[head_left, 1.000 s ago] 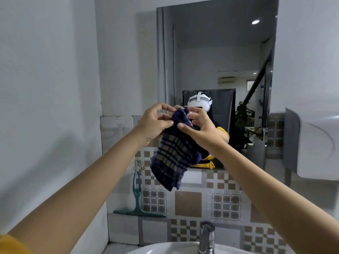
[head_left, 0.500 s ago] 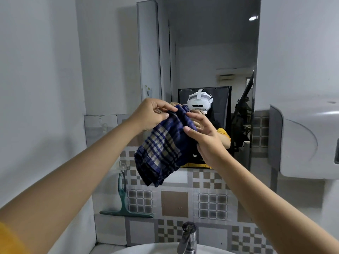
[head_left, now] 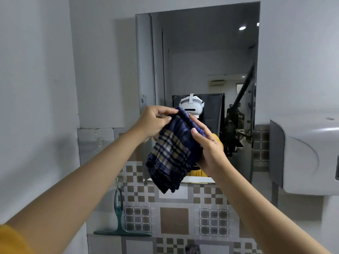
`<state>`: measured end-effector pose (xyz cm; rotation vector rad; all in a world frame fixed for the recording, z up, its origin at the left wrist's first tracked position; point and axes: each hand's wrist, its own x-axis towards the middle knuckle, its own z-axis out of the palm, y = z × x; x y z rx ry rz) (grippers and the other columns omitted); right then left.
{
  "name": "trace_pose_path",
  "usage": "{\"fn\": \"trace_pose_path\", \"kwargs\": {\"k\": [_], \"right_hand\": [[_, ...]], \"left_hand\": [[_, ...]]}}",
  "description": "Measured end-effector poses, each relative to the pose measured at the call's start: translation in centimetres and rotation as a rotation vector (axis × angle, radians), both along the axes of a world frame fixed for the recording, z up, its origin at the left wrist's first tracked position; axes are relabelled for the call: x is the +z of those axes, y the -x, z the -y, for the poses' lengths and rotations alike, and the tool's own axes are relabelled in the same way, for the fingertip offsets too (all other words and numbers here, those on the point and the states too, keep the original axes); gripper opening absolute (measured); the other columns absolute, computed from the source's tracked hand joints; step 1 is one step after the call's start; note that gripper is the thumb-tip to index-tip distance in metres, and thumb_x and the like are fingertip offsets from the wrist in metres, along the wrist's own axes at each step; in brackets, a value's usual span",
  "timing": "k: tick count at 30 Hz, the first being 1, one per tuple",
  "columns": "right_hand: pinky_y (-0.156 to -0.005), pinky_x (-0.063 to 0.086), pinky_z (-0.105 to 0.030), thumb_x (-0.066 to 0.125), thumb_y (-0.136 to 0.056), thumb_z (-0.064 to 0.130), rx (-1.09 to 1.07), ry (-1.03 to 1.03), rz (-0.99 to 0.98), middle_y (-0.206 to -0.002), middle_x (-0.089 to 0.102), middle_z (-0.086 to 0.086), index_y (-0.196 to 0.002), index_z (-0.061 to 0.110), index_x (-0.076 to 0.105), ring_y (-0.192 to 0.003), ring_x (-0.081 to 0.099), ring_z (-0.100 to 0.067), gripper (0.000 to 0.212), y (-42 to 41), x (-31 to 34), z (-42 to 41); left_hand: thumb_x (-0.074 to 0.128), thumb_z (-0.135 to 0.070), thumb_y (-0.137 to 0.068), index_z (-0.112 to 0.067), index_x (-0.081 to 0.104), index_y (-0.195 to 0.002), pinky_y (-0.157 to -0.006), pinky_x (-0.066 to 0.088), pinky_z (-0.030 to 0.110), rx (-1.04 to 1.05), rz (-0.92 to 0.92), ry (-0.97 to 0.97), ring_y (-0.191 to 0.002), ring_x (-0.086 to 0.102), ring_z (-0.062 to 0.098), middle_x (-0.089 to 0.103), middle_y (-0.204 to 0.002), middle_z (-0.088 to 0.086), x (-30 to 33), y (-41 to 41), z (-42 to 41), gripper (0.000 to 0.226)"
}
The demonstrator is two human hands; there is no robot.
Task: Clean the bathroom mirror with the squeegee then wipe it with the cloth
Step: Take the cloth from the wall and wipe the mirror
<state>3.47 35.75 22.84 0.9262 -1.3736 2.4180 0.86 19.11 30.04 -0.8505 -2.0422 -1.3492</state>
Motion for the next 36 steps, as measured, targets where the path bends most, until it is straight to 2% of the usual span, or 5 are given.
{"fn": "trace_pose_path", "kwargs": {"k": [11,17,27,30,36], "right_hand": [[-0.092,0.054,-0.044,0.055,-0.096,0.022,-0.452,0.179,0.067,-0.114,0.069,-0.003,-0.104,0.031,0.07,-0.104,0.066,-0.021,0.02,2.1,9.5,1.4],[-0.093,0.05,-0.018,0.056,-0.095,0.022,-0.846,0.266,-0.232,-0.101,0.065,0.02,-0.113,0.023,0.068,-0.098,0.062,0.003,0.021,4.1,18.3,2.7],[-0.072,0.042,-0.025,0.042,-0.1,0.024,-1.334,-0.612,-0.704,-0.133,0.055,-0.013,-0.132,0.009,0.043,-0.106,0.059,-0.024,0.035,12.9,27.1,4.1],[-0.092,0.043,-0.037,0.042,-0.099,0.028,-1.5,-0.75,-0.787,-0.155,0.028,-0.011,-0.14,0.013,0.04,-0.14,0.032,-0.026,0.044,14.4,26.3,4.3],[-0.101,-0.026,-0.054,0.031,-0.096,0.048,-1.86,-0.863,-0.778,-0.154,0.032,0.008,-0.134,0.026,0.047,-0.148,0.001,-0.027,0.047,16.1,25.9,5.3]], "left_hand": [[0.056,-0.019,-0.089,-0.017,0.047,-0.132,-0.091,0.036,0.012,0.255,-0.226,0.213,-0.105,0.047,0.002,0.05,-0.123,0.001,4.4,2.2,2.8,0.045],[0.052,-0.066,-0.07,-0.019,0.03,-0.141,-0.107,0.026,0.043,0.5,-0.244,0.329,-0.135,0.02,0.026,0.024,-0.147,0.005,6.4,5.7,5.9,0.088],[0.067,-0.061,-0.066,-0.017,-0.009,-0.145,-0.111,0.004,0.055,0.756,-0.356,0.629,-0.142,-0.002,0.025,-0.012,-0.156,0.003,5.7,11.7,8.1,0.119],[0.068,-0.062,-0.064,-0.017,-0.017,-0.143,-0.111,0.002,0.054,0.777,-0.392,0.635,-0.142,-0.009,0.024,-0.02,-0.154,0.004,5.2,12.4,8.5,0.124],[0.064,-0.068,-0.062,-0.014,-0.02,-0.142,-0.11,-0.003,0.052,0.808,-0.452,0.684,-0.141,-0.015,0.02,-0.027,-0.152,0.001,5.3,13.1,8.9,0.128]]}}
